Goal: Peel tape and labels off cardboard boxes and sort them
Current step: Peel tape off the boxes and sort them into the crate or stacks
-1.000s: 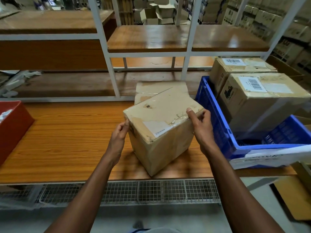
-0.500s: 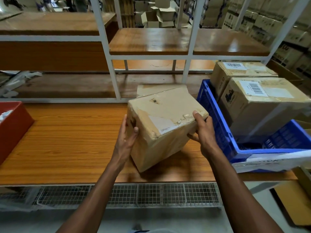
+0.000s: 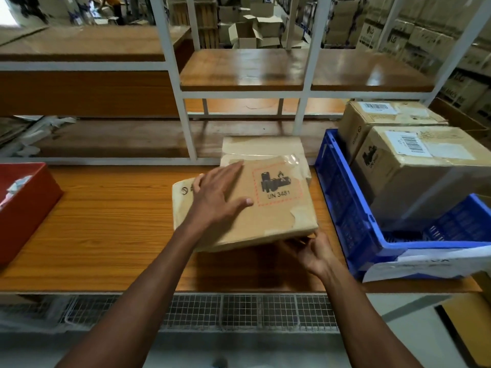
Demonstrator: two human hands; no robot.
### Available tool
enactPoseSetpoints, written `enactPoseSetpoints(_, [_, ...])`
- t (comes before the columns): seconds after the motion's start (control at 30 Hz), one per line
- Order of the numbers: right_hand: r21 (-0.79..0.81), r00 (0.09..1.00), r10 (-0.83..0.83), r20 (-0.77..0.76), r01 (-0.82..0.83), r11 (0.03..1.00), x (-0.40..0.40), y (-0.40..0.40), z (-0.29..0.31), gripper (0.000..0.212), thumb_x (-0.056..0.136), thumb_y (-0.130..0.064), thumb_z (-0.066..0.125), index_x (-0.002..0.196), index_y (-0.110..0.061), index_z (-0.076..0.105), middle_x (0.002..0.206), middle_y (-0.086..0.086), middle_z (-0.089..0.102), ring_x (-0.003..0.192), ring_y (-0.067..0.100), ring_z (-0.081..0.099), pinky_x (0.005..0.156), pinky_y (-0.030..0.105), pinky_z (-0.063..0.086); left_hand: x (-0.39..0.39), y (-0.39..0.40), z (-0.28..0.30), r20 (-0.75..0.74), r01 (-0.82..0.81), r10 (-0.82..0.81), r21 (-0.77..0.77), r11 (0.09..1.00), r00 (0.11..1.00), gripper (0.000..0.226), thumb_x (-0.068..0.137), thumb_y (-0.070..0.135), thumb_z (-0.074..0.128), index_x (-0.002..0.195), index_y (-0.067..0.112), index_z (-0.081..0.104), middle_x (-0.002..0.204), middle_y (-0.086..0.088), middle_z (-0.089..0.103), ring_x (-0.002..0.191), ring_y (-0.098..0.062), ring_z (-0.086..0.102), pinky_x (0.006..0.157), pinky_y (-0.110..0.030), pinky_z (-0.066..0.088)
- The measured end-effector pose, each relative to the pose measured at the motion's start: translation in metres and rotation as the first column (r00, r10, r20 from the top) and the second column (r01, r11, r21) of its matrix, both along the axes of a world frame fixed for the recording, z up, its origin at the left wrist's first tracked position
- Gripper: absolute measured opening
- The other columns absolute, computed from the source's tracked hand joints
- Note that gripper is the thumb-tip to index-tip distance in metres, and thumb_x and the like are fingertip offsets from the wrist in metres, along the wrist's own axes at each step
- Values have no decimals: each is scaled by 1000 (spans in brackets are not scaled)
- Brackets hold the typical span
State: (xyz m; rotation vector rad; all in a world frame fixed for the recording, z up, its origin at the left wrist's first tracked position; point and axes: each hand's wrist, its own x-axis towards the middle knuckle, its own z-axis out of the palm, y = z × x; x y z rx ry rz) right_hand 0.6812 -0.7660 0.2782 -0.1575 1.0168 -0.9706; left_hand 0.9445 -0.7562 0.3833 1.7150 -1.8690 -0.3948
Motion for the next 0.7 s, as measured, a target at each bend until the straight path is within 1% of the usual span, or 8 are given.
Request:
enactPoseSetpoints(0.07, [29, 994, 60, -95, -57, 998, -1, 2, -1, 43, 97, -39, 63, 128, -9, 67, 123, 25, 70, 115, 42, 66, 93, 60, 56, -8, -8, -6, 46, 35, -34, -29, 999, 998, 88, 90, 60, 67, 161, 42, 20, 169, 10, 21, 155, -14, 13, 125, -50, -3])
enactPoseSetpoints(0.13, [66, 950, 95, -298, -79, 995, -8, 2, -1, 36, 98, -39, 58, 119, -10, 67, 112, 20, 69, 95, 33, 64, 75, 49, 58, -15, -16, -12, 67, 64, -62, -30, 997, 996, 83, 91, 64, 62, 160, 42, 23, 169, 13, 21, 155, -11, 13, 127, -50, -3])
enactPoseSetpoints(0.23, [-46, 855, 23, -518, -54, 997, -26, 0, 12, 29, 103, -31, 51, 119, -14, 67, 105, 12, 69, 77, 21, 58, 57, 32, 44, -27, -29, -19, 130, 126, -123, -12, 992, 984, 76, 93, 66, 57, 159, 41, 28, 169, 13, 22, 155, -11, 14, 127, -50, -2])
enactPoseSetpoints(0.4, [-278, 790, -11, -613, -203, 939, -38, -15, 74, 43, 106, -51, 44, 119, -21, 72, 116, 2, 75, 108, 21, 69, 89, 40, 52, -30, -48, -31, 129, 126, -128, 26, 992, 983, 66, 95, 66, 54, 154, 43, 37, 168, 13, 24, 155, -11, 16, 127, -54, 0])
enactPoseSetpoints(0.47, [-281, 695, 57, -717, -363, 889, -31, -25, 91, 44, 102, -55, 52, 130, -24, 67, 120, -2, 72, 106, 17, 69, 86, 36, 53, -27, -54, -28, 103, 118, -123, 55, 992, 987, 65, 94, 65, 56, 153, 43, 39, 167, 12, 26, 155, -12, 18, 126, -55, 0])
enactPoseSetpoints(0.53, [-227, 522, 71, -850, -484, 845, -20, -33, 96, 51, 96, -47, 67, 141, -25, 57, 127, -5, 66, 103, 10, 66, 80, 31, 54, -25, -59, -26, 70, 117, -125, 99, 988, 990, 66, 93, 64, 58, 153, 42, 40, 167, 9, 28, 155, -16, 20, 126, -56, 4])
enactPoseSetpoints(0.6, [-194, 399, 39, -916, -528, 827, -13, -39, 94, 59, 92, -39, 75, 145, -26, 53, 130, -6, 64, 104, 9, 62, 86, 33, 54, -22, -61, -26, 24, 90, -95, 151, 984, 995, 71, 90, 63, 62, 154, 40, 39, 168, 7, 27, 155, -22, 19, 125, -59, 10])
enactPoseSetpoints(0.7, [-201, 407, 48, -912, -545, 814, -10, -42, 91, 59, 92, -33, 76, 146, -23, 54, 132, -4, 65, 104, 10, 61, 89, 35, 53, -16, -55, -28, 117, -165, 151, 119, 979, 982, 93, 80, 76, 65, 157, 39, 30, 170, 1, 17, 157, -31, 11, 121, -69, 3])
